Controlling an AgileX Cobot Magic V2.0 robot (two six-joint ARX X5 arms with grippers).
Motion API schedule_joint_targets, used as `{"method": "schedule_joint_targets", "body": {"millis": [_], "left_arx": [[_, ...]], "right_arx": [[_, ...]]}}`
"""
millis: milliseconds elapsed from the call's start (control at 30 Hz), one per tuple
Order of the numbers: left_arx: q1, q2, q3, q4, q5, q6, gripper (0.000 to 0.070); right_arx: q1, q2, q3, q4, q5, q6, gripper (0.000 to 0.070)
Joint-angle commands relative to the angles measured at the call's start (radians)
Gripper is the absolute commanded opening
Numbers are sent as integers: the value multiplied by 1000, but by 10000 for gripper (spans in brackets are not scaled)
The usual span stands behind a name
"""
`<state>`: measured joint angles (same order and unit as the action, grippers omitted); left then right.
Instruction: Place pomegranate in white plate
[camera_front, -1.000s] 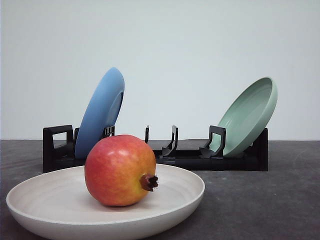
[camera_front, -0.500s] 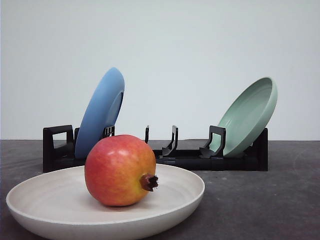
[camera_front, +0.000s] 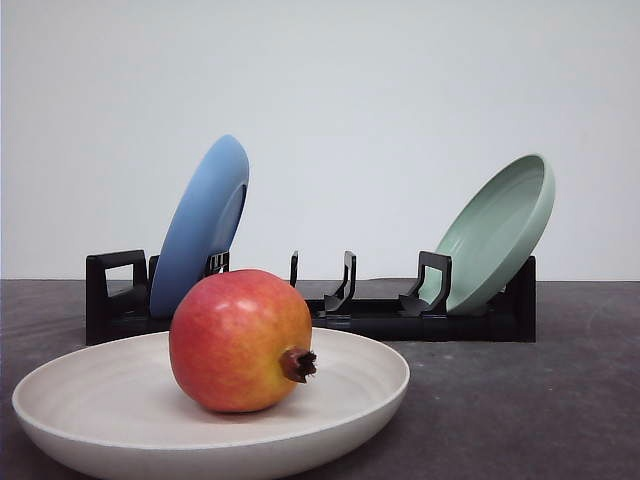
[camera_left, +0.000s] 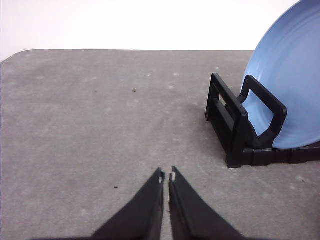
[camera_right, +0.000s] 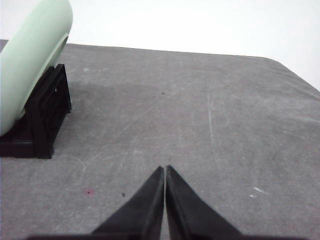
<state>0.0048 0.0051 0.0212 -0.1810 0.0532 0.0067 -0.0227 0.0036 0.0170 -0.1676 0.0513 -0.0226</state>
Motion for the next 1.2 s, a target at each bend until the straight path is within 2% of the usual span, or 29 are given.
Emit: {"method": "schedule_joint_targets", "body": {"millis": [0, 1167], "left_arx": [[2, -2, -9, -5, 7, -3, 0], [2, -2, -9, -5, 7, -3, 0]], "right_arx": [[-2, 0, -5, 10, 1, -4, 0], [-2, 0, -5, 10, 1, -4, 0]]}}
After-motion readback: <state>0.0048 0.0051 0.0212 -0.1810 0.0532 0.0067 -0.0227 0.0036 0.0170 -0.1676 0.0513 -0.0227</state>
